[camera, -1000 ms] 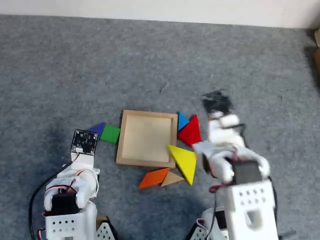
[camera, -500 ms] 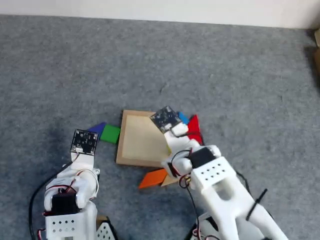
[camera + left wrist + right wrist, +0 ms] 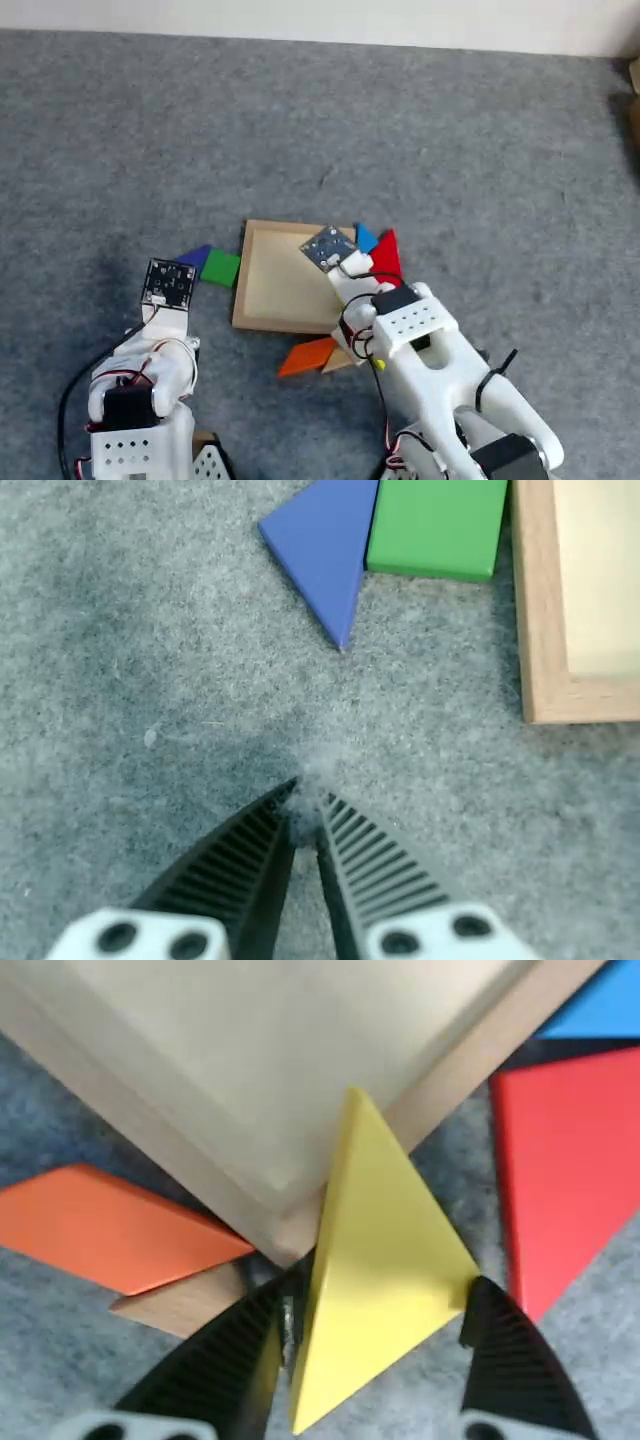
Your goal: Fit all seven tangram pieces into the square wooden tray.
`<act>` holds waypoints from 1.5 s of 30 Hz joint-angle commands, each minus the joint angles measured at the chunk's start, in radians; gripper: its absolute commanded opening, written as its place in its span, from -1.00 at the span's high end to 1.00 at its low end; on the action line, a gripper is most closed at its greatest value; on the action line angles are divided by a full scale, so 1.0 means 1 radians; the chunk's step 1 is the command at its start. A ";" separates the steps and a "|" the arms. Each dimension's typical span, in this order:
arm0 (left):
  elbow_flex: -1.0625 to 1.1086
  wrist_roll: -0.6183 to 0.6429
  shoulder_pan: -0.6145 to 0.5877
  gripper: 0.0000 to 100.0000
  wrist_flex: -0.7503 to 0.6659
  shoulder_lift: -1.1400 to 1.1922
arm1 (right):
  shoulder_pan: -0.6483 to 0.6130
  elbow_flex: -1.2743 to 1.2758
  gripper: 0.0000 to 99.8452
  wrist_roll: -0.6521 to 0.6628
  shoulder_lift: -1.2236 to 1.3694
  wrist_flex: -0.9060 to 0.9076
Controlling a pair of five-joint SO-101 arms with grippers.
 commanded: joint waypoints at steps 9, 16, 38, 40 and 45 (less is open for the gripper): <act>0.021 0.008 -0.002 0.99 0.006 -0.005 | 0.061 -0.004 0.90 0.028 0.050 0.004; 0.021 0.008 -0.002 0.99 0.006 -0.005 | 0.185 -0.113 0.91 0.028 0.050 0.091; 0.021 0.008 -0.002 0.99 0.006 -0.005 | 0.372 -0.200 0.99 0.018 0.051 0.139; 0.021 0.008 -0.002 0.99 0.006 -0.005 | 0.377 -0.200 0.99 -0.009 0.051 0.137; 0.021 0.008 -0.002 0.99 0.006 -0.005 | 0.374 -0.193 0.99 -0.029 0.061 0.068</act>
